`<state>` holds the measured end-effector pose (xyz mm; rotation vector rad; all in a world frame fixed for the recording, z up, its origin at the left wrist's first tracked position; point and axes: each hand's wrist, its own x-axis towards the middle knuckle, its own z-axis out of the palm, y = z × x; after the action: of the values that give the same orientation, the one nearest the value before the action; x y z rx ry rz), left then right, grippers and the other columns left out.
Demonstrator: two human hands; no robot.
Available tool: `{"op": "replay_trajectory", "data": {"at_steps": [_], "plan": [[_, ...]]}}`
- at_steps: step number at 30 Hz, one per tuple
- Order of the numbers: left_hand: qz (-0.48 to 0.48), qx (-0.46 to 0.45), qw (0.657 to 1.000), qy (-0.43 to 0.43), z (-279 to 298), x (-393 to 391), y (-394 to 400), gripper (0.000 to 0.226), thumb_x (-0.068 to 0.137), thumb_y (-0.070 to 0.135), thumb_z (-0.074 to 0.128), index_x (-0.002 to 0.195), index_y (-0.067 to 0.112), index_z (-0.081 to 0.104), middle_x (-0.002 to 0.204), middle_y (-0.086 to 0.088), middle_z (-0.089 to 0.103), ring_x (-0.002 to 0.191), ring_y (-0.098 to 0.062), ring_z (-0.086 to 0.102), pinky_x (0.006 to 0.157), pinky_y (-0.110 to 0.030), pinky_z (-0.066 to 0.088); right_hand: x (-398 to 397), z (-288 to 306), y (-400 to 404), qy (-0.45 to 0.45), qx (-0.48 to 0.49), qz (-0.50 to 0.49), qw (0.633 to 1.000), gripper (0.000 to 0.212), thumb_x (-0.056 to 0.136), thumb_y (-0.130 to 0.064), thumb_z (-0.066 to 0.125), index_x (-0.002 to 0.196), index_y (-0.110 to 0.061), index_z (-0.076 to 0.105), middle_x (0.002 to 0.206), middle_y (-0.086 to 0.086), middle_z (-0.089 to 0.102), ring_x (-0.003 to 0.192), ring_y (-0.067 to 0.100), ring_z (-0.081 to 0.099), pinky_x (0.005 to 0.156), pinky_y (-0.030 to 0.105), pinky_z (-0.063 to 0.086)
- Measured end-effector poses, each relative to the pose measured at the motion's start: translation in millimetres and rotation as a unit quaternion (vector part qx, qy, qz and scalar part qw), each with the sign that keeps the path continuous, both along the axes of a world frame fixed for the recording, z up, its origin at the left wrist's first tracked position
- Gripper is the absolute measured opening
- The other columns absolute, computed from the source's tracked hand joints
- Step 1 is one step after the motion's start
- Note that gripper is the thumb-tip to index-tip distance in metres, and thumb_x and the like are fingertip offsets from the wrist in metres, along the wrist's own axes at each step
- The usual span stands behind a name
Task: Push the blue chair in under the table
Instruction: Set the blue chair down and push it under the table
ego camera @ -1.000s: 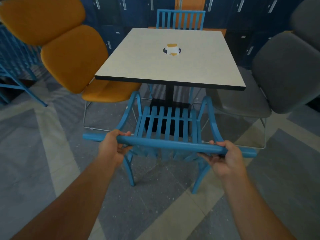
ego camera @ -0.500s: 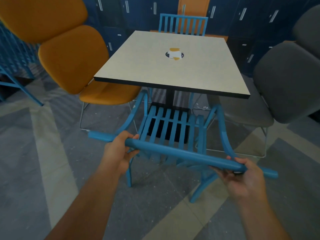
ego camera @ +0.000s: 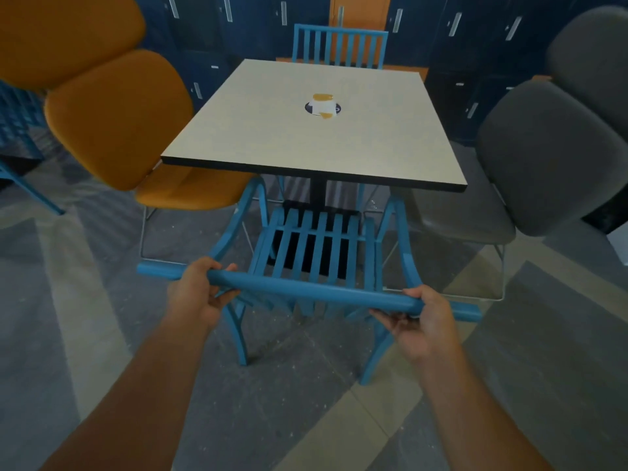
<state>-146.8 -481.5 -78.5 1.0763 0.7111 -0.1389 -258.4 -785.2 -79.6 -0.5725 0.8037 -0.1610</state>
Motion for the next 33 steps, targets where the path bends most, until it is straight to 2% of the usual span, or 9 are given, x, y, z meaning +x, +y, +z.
{"op": "replay_trajectory", "data": {"at_steps": [3,5,9,14,20,24,29,31,33], "plan": [[0.013,0.02,1.0,0.02,-2,3,1,0.028,0.087,0.006,0.065,0.112,0.009,0.053,0.069,-0.006,0.047,0.04,-0.009,0.061,0.072,-0.047,0.063,4,-3,-3,0.001,0.007,0.012,1.0,0.019,0.081,-0.002,0.058,0.096,-0.008,0.048,0.093,0.014,0.045,0.08,0.024,0.052,0.067,0.06,0.058],[0.018,0.025,0.999,0.029,-4,6,2,0.027,0.086,0.006,0.067,0.109,0.009,0.054,0.068,-0.004,0.042,0.034,-0.009,0.051,0.079,-0.05,0.063,6,-5,-5,-0.006,0.006,0.018,1.0,0.019,0.079,-0.002,0.06,0.093,-0.008,0.05,0.093,0.014,0.045,0.08,0.023,0.051,0.066,0.06,0.058],[0.032,0.037,0.999,0.023,-2,12,-6,0.024,0.088,0.008,0.066,0.109,0.01,0.054,0.075,-0.005,0.043,0.069,-0.022,0.054,0.079,-0.049,0.063,19,-2,-9,-0.003,-0.008,0.023,1.0,0.018,0.078,0.0,0.062,0.091,-0.007,0.052,0.088,0.012,0.045,0.073,0.021,0.052,0.065,0.062,0.057],[0.027,0.042,0.999,0.017,4,23,-14,0.019,0.09,0.011,0.065,0.106,0.009,0.055,0.079,-0.008,0.046,0.057,-0.014,0.048,0.08,-0.048,0.062,37,-2,-14,-0.007,-0.008,0.02,1.0,0.02,0.079,-0.001,0.063,0.095,-0.007,0.052,0.1,0.017,0.042,0.1,0.031,0.053,0.066,0.064,0.056],[0.014,0.027,0.999,0.014,10,30,-14,0.018,0.09,0.009,0.068,0.101,0.008,0.054,0.111,-0.018,0.06,0.096,-0.031,0.068,0.085,-0.05,0.061,45,0,-18,-0.011,-0.014,0.008,1.0,0.026,0.079,-0.001,0.061,0.102,-0.006,0.051,0.109,0.02,0.046,0.106,0.038,0.059,0.066,0.064,0.057],[0.008,0.014,1.0,0.004,7,38,-17,0.023,0.089,0.009,0.069,0.108,0.005,0.056,0.1,-0.016,0.058,0.096,-0.03,0.067,0.084,-0.049,0.061,51,-2,-22,-0.02,-0.016,0.008,1.0,0.024,0.079,-0.001,0.062,0.101,-0.006,0.052,0.11,0.021,0.047,0.109,0.038,0.06,0.072,0.065,0.055],[0.0,0.018,1.0,0.002,-4,46,-14,0.032,0.09,0.011,0.068,0.118,0.003,0.056,0.078,-0.009,0.049,0.072,-0.02,0.061,0.089,-0.052,0.06,55,-8,-21,-0.033,-0.013,0.014,0.999,0.025,0.079,-0.004,0.063,0.101,-0.006,0.052,0.111,0.021,0.046,0.116,0.04,0.058,0.076,0.065,0.055],[-0.008,0.013,1.0,0.008,-6,47,-9,0.026,0.09,0.012,0.07,0.112,0.004,0.058,0.076,-0.008,0.051,0.084,-0.014,0.062,0.088,-0.052,0.061,54,-8,-18,-0.028,-0.015,0.007,0.999,0.028,0.079,-0.004,0.064,0.104,-0.006,0.052,0.111,0.021,0.048,0.111,0.041,0.06,0.076,0.065,0.055],[-0.027,-0.007,1.0,0.011,-4,46,-6,0.023,0.09,0.015,0.073,0.106,0.006,0.059,0.091,-0.011,0.061,0.098,-0.022,0.065,0.084,-0.049,0.062,52,-6,-15,-0.019,-0.016,-0.002,1.0,0.032,0.078,-0.004,0.066,0.106,-0.007,0.052,0.112,0.021,0.051,0.104,0.04,0.064,0.075,0.063,0.056]]}}
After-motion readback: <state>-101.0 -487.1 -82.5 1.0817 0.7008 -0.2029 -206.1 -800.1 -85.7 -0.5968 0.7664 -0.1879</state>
